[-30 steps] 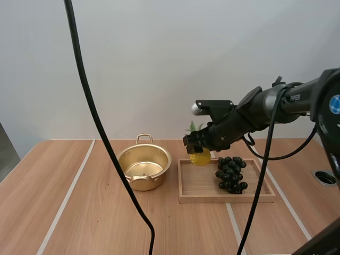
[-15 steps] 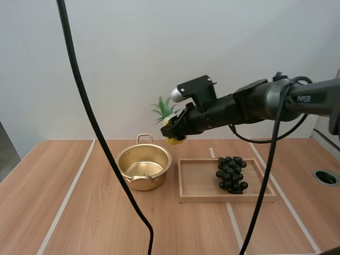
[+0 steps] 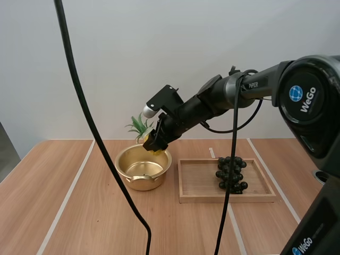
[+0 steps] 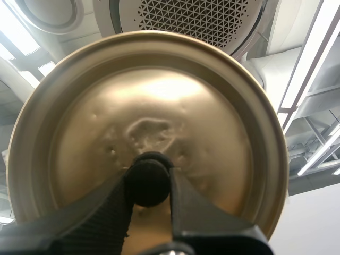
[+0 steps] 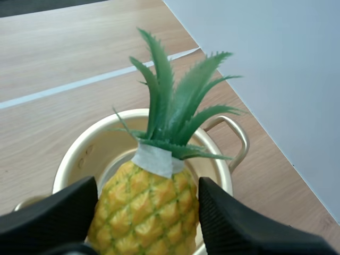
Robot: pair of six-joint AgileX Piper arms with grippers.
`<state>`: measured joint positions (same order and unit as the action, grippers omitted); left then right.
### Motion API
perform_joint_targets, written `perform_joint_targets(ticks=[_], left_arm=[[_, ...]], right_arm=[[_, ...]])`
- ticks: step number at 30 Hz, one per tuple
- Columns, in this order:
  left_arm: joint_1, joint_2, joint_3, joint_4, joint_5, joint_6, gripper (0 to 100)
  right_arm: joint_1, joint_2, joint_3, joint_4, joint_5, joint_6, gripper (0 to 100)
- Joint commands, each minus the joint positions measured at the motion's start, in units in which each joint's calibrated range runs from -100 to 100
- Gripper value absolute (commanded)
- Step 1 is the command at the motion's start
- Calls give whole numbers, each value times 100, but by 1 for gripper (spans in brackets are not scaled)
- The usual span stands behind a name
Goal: Open the pot, put the pineapple inside, and close it
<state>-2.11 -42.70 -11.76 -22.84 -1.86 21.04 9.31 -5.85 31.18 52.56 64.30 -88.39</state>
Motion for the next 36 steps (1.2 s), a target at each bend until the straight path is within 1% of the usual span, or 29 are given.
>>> perform_joint_targets(ticks=[1,8,13,17,19,20,23,26,30,33,34,36], left_arm=[[-4,-25,-18,41,16,9,0],[-4,-25,-18,41,14,106,0],[-4,-25,-18,41,311,103,0],[-4,-25,-18,51,563,103,0],[-4,-25,-18,100,677,103,0],[-4,-25,-18,100,677,103,0],[-4,-25,-18,100,677,103,0],[-4,-25,-18,100,677,103,0],[-4,-25,-18,100,677,103,0],[-4,-25,-18,100,677,103,0],[-4,-25,-18,100,677,103,0],[-4,-25,-18,100,677,103,0]], right_arm=[[33,243,-153,-150,101,54,0],[74,756,-288,-255,101,43,0],[227,893,-288,-816,101,53,0],[307,931,-288,-854,-180,119,0],[348,931,-288,-964,-376,268,0],[366,931,-288,-1090,-542,439,0],[442,931,-288,-1670,-779,771,0],[468,931,-288,-2081,-762,1018,0],[468,931,-288,-2173,-747,1237,0],[468,931,-288,-2163,-709,1277,0],[468,931,-288,-2163,-709,1277,5],[468,931,-288,-2163,-709,1277,22]])
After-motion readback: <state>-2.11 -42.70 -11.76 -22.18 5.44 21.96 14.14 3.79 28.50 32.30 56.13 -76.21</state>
